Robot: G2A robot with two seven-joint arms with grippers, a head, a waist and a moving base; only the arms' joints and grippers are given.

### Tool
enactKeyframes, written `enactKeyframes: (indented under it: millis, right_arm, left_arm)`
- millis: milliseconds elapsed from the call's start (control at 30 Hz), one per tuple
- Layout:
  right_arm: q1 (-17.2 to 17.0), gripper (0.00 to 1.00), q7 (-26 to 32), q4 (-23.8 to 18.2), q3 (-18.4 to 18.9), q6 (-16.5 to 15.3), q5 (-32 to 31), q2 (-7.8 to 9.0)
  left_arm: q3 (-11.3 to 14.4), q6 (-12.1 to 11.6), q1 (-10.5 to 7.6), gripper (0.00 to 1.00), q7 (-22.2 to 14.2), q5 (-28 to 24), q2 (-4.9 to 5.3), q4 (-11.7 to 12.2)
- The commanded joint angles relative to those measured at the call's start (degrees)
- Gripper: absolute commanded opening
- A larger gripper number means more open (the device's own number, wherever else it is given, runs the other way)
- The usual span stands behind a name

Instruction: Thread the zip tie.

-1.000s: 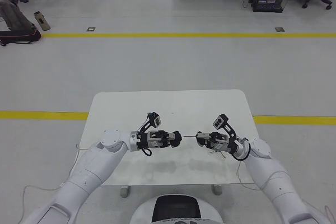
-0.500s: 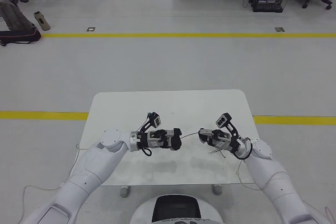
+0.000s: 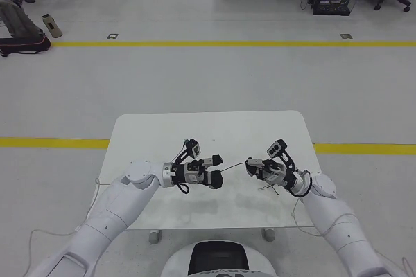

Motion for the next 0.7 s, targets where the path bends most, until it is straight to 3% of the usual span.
enactKeyframes:
  millis: [0,267,500,667]
  right_arm:
    - [-0.4,0.00,0.4,-0.6,0.1,-0.2,1.2,-0.07]
    - [-0.9,0.00,2.9,-0.5,0.0,0.1,6.5,-0.58]
    - [-1.0,0.00,2.2,-0.8,-0.1,0.3,6.5,-0.62]
    - [-1.8,0.00,0.4,-3.3,-0.4,-0.1,6.3,-0.81]
  left_arm:
    - [0.6,0.1,-0.39,1.00,1.2,0.3,-0.18,-0.4]
    - [3.0,-0.8,-2.89,1.00,4.3,1.6,-1.12,0.5]
    - [3.0,-0.8,-2.80,1.00,4.6,1.6,-1.13,0.4]
    - [3.0,-0.2,-2.00,1.00,5.5,-0.4,-1.18,-1.3]
